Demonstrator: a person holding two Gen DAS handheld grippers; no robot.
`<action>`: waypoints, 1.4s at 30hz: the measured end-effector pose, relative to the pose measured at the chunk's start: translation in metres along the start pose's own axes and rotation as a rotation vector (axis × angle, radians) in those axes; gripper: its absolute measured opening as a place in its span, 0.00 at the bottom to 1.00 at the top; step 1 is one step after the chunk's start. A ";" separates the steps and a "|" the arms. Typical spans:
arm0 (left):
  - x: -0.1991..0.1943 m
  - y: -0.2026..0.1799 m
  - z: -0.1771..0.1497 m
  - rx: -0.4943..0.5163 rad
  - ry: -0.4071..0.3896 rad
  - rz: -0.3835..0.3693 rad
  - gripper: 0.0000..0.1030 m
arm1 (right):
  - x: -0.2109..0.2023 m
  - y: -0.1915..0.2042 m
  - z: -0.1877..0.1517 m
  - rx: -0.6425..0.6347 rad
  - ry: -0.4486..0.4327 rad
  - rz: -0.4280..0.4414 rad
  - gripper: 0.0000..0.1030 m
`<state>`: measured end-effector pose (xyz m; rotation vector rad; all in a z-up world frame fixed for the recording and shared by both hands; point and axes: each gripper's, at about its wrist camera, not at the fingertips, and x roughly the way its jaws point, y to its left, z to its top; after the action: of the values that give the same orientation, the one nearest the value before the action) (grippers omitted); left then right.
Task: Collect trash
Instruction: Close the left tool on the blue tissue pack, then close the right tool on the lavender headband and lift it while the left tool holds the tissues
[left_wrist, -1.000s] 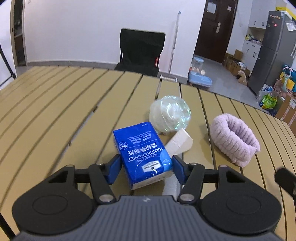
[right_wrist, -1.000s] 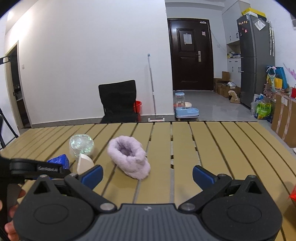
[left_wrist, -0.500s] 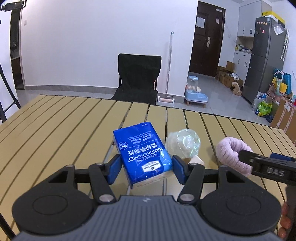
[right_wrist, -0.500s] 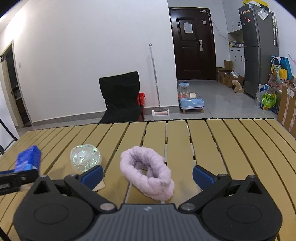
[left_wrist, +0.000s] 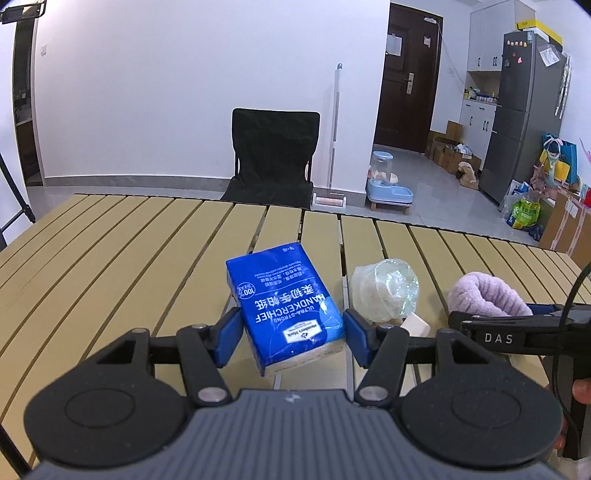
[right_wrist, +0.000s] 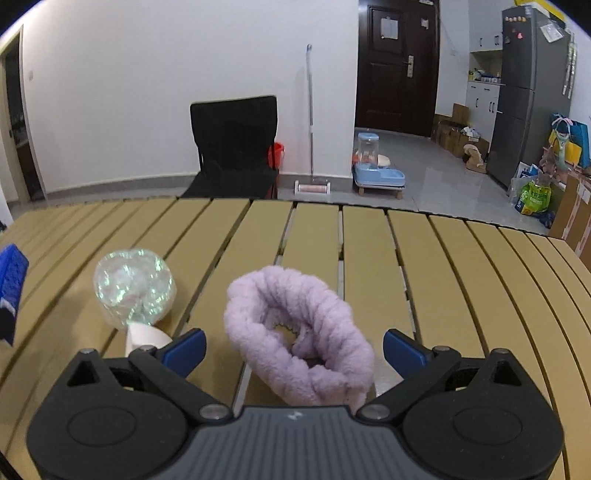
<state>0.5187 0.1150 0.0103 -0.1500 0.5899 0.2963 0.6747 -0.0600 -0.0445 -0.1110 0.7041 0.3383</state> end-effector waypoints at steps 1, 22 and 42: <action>0.002 -0.001 0.000 0.000 0.002 0.002 0.59 | 0.003 0.001 0.000 -0.002 0.003 -0.004 0.98; 0.006 0.002 0.002 -0.025 0.037 0.007 0.59 | -0.009 -0.007 -0.011 0.053 0.005 0.060 0.28; -0.091 -0.014 -0.002 -0.020 0.018 -0.036 0.59 | -0.134 -0.017 -0.036 0.078 -0.062 0.111 0.28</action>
<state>0.4506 0.0805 0.0614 -0.1825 0.6018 0.2657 0.5634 -0.1199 0.0155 0.0131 0.6622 0.4179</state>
